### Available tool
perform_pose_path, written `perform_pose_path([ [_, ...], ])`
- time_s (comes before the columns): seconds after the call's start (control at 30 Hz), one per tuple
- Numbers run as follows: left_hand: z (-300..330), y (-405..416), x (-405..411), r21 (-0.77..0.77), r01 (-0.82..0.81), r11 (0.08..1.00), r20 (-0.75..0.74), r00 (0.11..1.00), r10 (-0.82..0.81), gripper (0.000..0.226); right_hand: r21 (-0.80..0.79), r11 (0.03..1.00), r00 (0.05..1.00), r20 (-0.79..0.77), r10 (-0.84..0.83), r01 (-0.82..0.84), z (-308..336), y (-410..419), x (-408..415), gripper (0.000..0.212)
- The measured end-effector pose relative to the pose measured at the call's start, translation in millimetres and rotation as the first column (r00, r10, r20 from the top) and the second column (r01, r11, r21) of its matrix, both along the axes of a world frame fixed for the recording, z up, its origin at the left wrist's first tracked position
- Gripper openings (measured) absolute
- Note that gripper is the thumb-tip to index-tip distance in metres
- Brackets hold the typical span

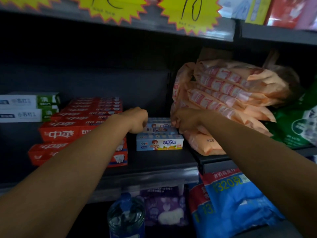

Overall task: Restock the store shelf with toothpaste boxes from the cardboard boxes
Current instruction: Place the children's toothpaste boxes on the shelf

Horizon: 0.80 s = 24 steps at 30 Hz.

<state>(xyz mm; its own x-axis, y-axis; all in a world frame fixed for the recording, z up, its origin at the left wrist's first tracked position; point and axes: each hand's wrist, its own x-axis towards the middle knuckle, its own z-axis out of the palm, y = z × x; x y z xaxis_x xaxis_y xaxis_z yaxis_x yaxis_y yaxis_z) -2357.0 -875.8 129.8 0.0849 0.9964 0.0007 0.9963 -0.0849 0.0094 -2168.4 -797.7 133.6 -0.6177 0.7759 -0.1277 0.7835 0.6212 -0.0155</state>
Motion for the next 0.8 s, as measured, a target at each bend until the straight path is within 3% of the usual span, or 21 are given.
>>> perform_pose_path([
  [0.2, -1, 11, -3, 0.004, -0.013, 1.000, -0.038, 0.999, 0.013, 0.018, 0.045, 0.999, 0.999, 0.040, 0.010, -0.012, -12, 19, -8, 0.039],
  [0.3, -3, 17, -1, 0.010, -0.001, 1.000, -0.055, 0.998, 0.002, 0.003, 0.073, 0.996, 0.996, 0.077, 0.039, -0.044, -18, 25, -15, 0.031],
  [0.47, -9, 26, -1, 0.035, 0.003, 0.999, -0.065, 0.998, 0.000, 0.033, 0.178, 0.981, 0.990, 0.129, 0.053, -0.076, -28, 34, -24, 0.023],
  [0.63, -11, 29, -6, 0.025, 0.011, 1.000, -0.063, 0.998, -0.009, 0.006, 0.204, 0.976, 0.990, 0.130, 0.052, -0.078, -34, 40, -27, 0.034],
  [0.8, -11, 28, -6, 0.034, 0.016, 0.999, -0.047, 0.999, -0.015, 0.017, 0.168, 0.982, 0.984, 0.169, 0.060, -0.089, -30, 39, -25, 0.017],
])
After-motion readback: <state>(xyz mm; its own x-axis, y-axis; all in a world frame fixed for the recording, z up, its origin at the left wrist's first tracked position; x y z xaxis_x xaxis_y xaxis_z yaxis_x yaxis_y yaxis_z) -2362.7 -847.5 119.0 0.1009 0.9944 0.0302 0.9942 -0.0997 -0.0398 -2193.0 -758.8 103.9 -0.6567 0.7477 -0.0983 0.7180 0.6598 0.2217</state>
